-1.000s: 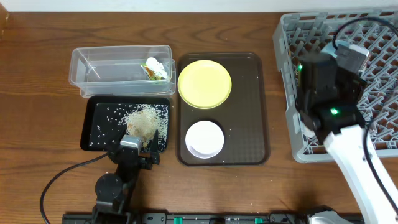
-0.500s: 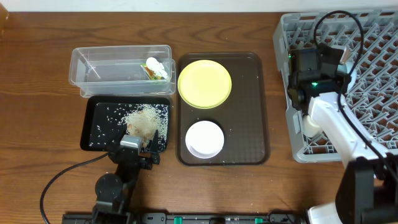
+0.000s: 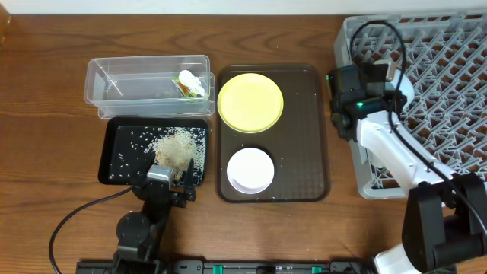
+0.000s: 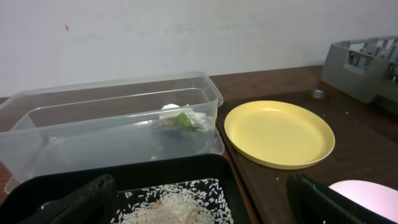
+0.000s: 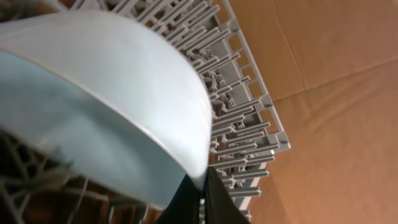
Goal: Sort waste into correct bins and load items into the dishwasher rack
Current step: 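Lift the light-blue bowl and stand it upright in the rack, then move the right gripper to the white bowl and grasp its rim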
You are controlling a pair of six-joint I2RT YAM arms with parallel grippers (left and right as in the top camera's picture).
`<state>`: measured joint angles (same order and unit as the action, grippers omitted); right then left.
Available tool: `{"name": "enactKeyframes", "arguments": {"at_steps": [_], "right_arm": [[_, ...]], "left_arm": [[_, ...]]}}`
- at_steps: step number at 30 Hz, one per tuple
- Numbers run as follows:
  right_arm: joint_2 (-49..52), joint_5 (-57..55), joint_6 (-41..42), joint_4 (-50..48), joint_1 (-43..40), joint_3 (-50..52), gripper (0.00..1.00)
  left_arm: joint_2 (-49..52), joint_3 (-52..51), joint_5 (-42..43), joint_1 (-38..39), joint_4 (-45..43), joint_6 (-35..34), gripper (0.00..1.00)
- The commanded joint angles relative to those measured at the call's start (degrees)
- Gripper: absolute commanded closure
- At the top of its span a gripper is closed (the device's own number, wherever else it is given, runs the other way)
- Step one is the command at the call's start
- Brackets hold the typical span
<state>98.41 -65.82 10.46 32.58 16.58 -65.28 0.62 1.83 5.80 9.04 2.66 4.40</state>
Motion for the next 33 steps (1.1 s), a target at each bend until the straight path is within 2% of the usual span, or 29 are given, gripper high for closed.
{"name": "enactKeyframes", "arguments": {"at_steps": [1, 4, 8, 12, 14, 18, 23, 27, 33], "right_arm": [[1.2, 2.3, 1.7, 1.3, 1.9, -0.3, 0.87], [0.3, 3.4, 1.8, 2.9, 3.3, -0.3, 0.79], [-2.5, 6.2, 1.9, 4.3, 5.5, -0.3, 0.57], [-7.1, 16.3, 1.9, 4.6, 7.9, -0.3, 0.49], [-9.9, 26.6, 1.9, 4.5, 9.2, -0.3, 0.49], [-14.0, 54.0, 1.9, 3.6, 11.4, -0.3, 0.51], [-12.8, 79.4, 2.1, 5.2, 14.5, 0.2, 0.46], [-9.3, 80.5, 6.8, 8.8, 17.5, 1.2, 0.47], [-2.4, 80.2, 8.0, 9.0, 20.1, 1.7, 0.58]], "left_arm": [[-0.4, -1.6, 0.2, -0.3, 0.8, 0.3, 0.10], [-0.4, -1.6, 0.2, -0.3, 0.8, 0.3, 0.10], [-0.4, -1.6, 0.2, -0.3, 0.8, 0.3, 0.11], [-0.4, -1.6, 0.2, -0.3, 0.8, 0.3, 0.11], [-0.4, -1.6, 0.2, -0.3, 0.8, 0.3, 0.11], [-0.4, -1.6, 0.2, -0.3, 0.8, 0.3, 0.11], [-0.4, -1.6, 0.2, -0.3, 0.8, 0.3, 0.11], [-0.4, -1.6, 0.2, -0.3, 0.8, 0.3, 0.11], [-0.4, -1.6, 0.2, -0.3, 0.8, 0.3, 0.11]]}}
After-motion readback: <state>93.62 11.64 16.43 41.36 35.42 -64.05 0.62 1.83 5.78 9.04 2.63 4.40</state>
